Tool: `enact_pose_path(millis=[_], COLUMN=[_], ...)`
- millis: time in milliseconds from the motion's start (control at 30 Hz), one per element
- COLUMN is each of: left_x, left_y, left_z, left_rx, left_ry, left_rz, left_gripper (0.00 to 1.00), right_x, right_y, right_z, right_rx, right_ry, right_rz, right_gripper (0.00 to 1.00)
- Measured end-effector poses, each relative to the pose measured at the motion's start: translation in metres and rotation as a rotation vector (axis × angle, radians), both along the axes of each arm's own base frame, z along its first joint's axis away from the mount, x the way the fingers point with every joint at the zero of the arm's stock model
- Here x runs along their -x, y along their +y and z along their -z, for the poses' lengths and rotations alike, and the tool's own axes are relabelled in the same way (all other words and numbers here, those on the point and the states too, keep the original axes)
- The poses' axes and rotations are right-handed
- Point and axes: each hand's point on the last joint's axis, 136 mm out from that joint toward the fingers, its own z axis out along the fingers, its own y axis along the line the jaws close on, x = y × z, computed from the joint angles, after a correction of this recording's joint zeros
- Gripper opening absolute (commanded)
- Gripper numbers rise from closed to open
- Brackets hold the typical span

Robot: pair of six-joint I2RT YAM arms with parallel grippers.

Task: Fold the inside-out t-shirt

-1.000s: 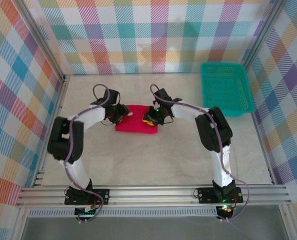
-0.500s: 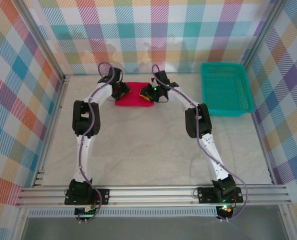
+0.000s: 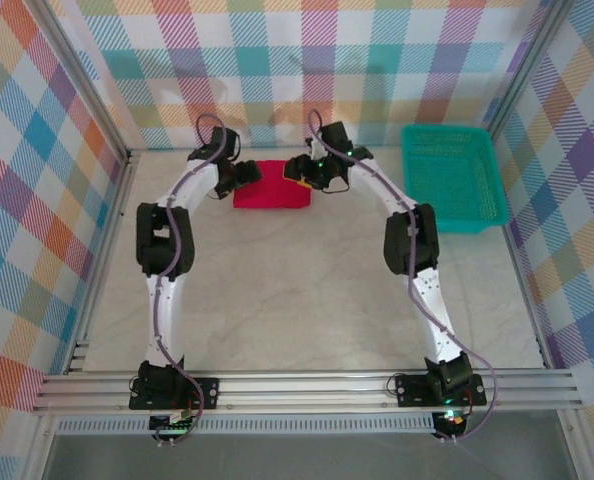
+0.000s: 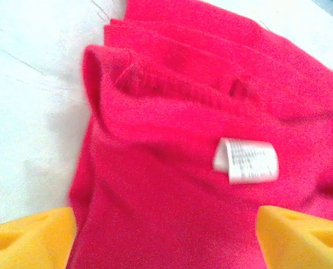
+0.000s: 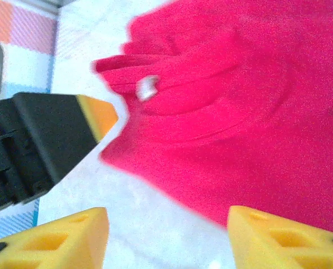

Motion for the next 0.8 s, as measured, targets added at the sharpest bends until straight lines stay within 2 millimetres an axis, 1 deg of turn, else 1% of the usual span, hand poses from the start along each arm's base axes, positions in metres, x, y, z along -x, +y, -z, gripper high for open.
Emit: enact_pose_path(millis=[33,67,133,167,200,233,267,300,333,367,400,467,500,533,567,633,667,700,733,800], left_x=[0.012,0.025,0.052,0.065,0.079,0.092,0.102,0.114,0.122,0.128,0.134,0.145,0.153,0.161,0.169,0.188,0.197,0.207,0.214,0.223], left_y=[0.002,0.007,0.013,0.014,0.015,0.016,0.017,0.019,0.025,0.032,0.043,0.061,0.068,0.075,0.081,0.094,0.099,0.105,0.109,0.114], left_z=[-0.015,-0.032,-0.073,-0.092,-0.110,-0.127,-0.137,-0.144,-0.145,-0.142,-0.135,-0.108,-0.090,-0.072,-0.054,-0.019,-0.005,0.008,0.017,0.025], left_rx=[-0.019,-0.044,-0.107,-0.141,-0.175,-0.203,-0.225,-0.252,-0.284,-0.315,-0.354,-0.430,-0.474,-0.517,-0.556,-0.637,-0.670,-0.701,-0.712,-0.716], left_ry=[-0.019,-0.044,-0.127,-0.176,-0.224,-0.275,-0.308,-0.338,-0.351,-0.353,-0.349,-0.317,-0.296,-0.274,-0.257,-0.226,-0.215,-0.200,-0.195,-0.219], left_rz=[0.009,0.013,0.025,0.029,0.031,0.033,0.031,0.032,0.020,0.004,-0.023,-0.054,-0.052,-0.046,-0.035,-0.006,0.010,0.024,0.035,0.034], left_gripper=[1.00,1.00,1.00,0.97,1.00,1.00,1.00,1.00,1.00,1.00,1.00,1.00,1.00,1.00,1.00,1.00,1.00,1.00,1.00,1.00], right_x=[0.009,0.018,0.043,0.055,0.070,0.082,0.091,0.101,0.110,0.116,0.122,0.131,0.136,0.142,0.147,0.165,0.173,0.180,0.182,0.176], right_y=[-0.008,-0.016,-0.042,-0.054,-0.070,-0.086,-0.098,-0.114,-0.131,-0.144,-0.163,-0.195,-0.213,-0.235,-0.251,-0.286,-0.299,-0.311,-0.318,-0.325], right_z=[-0.025,-0.041,-0.084,-0.097,-0.112,-0.123,-0.130,-0.133,-0.130,-0.123,-0.110,-0.078,-0.059,-0.033,-0.013,0.034,0.050,0.064,0.069,0.070], right_rx=[0.023,0.044,0.104,0.135,0.174,0.213,0.247,0.297,0.353,0.401,0.472,0.580,0.634,0.696,0.744,0.846,0.878,0.901,0.905,0.881], right_ry=[-0.055,-0.092,-0.213,-0.265,-0.326,-0.389,-0.440,-0.494,-0.535,-0.559,-0.576,-0.583,-0.576,-0.561,-0.547,-0.488,-0.458,-0.430,-0.421,-0.445], right_rz=[-0.005,-0.009,0.008,0.018,0.037,0.060,0.078,0.108,0.143,0.169,0.211,0.281,0.310,0.335,0.348,0.364,0.368,0.381,0.399,0.457], right_gripper=[0.72,0.77,0.84,0.87,0.88,0.93,0.93,0.93,0.99,1.00,1.00,0.98,0.98,1.00,1.00,1.00,1.00,1.00,1.00,1.00])
